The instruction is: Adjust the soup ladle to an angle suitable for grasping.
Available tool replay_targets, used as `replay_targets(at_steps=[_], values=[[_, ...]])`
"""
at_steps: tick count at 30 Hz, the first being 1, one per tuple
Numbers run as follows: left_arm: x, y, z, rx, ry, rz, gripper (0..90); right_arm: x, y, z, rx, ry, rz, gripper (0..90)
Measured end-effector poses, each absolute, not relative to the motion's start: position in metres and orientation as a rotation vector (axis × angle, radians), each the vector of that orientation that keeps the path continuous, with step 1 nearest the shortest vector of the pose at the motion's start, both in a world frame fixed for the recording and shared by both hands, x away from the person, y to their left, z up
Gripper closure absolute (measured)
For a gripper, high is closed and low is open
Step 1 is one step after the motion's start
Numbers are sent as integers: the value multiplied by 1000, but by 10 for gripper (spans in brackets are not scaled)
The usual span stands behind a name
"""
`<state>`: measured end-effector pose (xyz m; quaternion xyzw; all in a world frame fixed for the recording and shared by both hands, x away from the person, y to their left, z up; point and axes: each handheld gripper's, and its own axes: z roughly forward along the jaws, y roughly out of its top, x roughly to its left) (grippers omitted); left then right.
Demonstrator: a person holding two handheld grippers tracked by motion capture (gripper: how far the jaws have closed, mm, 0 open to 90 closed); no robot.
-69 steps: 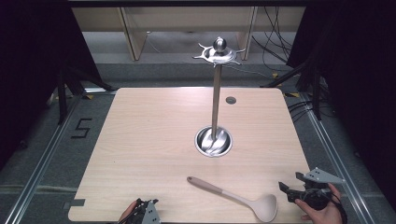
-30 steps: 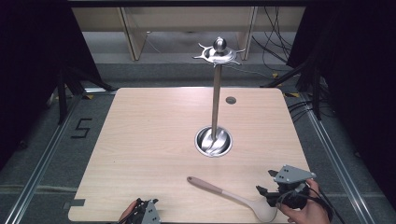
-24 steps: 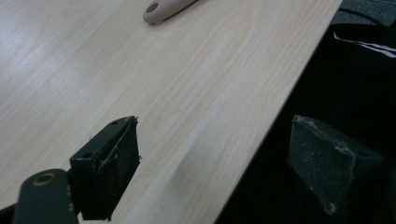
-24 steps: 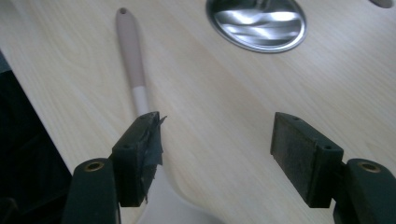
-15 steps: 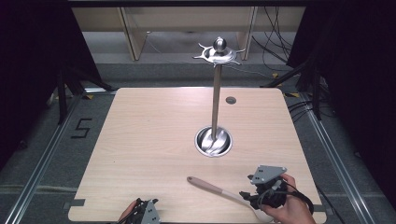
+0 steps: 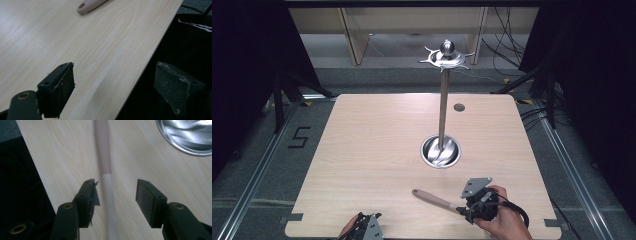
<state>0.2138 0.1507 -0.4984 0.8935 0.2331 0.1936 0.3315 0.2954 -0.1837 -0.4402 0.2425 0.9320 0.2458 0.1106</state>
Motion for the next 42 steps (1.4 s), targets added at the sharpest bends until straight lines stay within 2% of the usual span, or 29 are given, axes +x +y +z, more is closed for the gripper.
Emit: replay_targets(at_steps=[6,11,15,29,38,40,42], values=[[213,150,-498,2316,623,540,157,301,-171,-449,655,2780,676,543],[213,150,-498,2309,618,502,157,307,-165,-457,662,2811,662,561],[213,150,-499,2313,625,554,157,307,-161,-462,717,2815,627,586],[214,152,-497,2336,613,532,157,318,-152,-471,665,2897,524,676],[214,152,-497,2346,612,513,157,322,-148,-475,634,2917,499,700],[213,151,-499,2300,632,500,157,324,-148,-476,638,2923,482,700],[214,152,-498,2338,609,509,157,323,-148,-476,682,2911,479,700]])
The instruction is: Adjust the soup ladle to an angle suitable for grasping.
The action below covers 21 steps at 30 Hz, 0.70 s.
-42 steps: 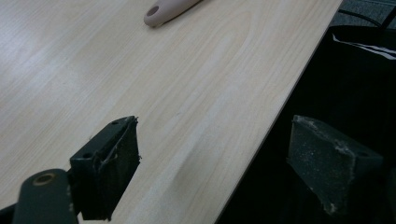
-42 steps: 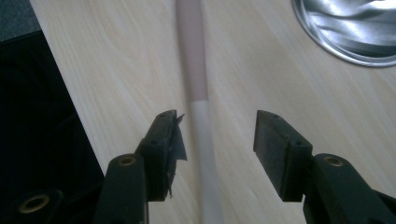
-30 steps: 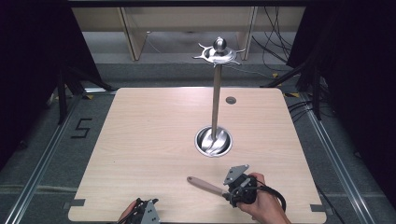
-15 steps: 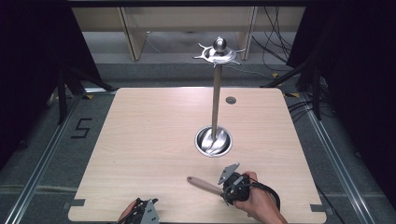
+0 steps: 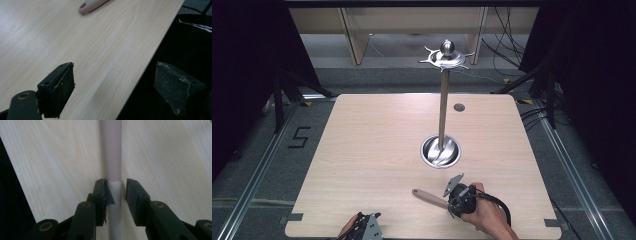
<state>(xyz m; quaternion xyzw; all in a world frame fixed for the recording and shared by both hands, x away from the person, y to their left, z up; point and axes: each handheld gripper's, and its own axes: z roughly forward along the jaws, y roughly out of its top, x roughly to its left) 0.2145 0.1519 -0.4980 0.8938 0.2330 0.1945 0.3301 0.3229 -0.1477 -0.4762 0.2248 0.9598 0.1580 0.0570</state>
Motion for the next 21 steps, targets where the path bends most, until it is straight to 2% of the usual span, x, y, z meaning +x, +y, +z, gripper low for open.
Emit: replay_targets(at_steps=[9,11,21], values=[[214,152,-497,2349,613,533,157,325,-144,-480,670,2934,457,731],[214,152,-497,2343,614,520,157,325,-144,-480,648,2938,462,769],[214,152,-498,2310,627,505,157,323,-154,-470,623,2882,565,775]])
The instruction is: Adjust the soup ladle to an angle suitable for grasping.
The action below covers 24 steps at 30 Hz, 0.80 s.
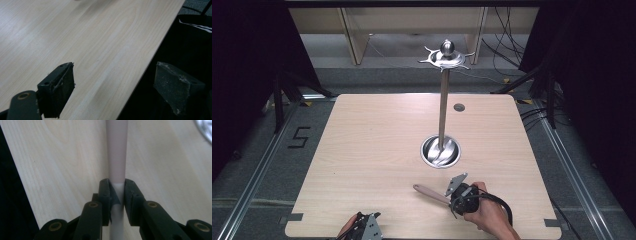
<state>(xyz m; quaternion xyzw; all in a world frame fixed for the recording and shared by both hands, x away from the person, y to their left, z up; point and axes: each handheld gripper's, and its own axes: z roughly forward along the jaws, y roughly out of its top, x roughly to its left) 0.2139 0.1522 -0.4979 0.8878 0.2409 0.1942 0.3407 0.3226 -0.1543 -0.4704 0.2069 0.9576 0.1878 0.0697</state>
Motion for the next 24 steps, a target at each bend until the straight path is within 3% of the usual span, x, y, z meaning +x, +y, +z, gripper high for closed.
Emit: replay_targets(at_steps=[24], values=[[213,152,-497,2306,623,504,157,314,-201,-434,830,2669,849,776]])
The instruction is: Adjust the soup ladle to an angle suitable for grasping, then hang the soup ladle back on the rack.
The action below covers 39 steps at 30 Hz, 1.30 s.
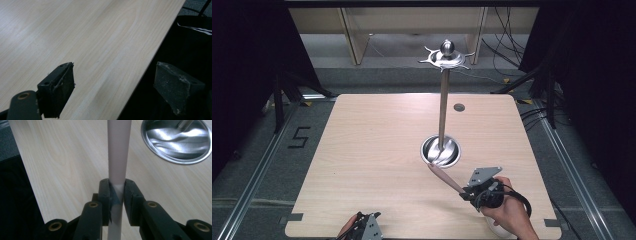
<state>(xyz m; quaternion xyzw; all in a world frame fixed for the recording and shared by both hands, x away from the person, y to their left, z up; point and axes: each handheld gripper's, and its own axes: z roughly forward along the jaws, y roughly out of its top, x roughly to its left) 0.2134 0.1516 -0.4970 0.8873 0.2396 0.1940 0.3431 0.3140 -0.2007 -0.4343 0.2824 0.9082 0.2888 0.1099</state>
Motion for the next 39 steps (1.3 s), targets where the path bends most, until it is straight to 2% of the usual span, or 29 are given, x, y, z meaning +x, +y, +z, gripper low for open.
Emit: replay_targets(at_steps=[5,14,23,35,39], values=[[214,154,-492,2326,593,557,157,315,-210,-431,823,2657,902,776],[216,154,-491,2328,602,565,157,317,-224,-424,751,2614,1016,777],[217,152,-494,2327,621,517,157,314,-238,-417,783,2585,1098,777],[215,152,-494,2301,617,520,157,313,-252,-404,776,2493,1204,777],[214,154,-492,2328,604,558,157,313,-256,-403,815,2461,1242,777]])
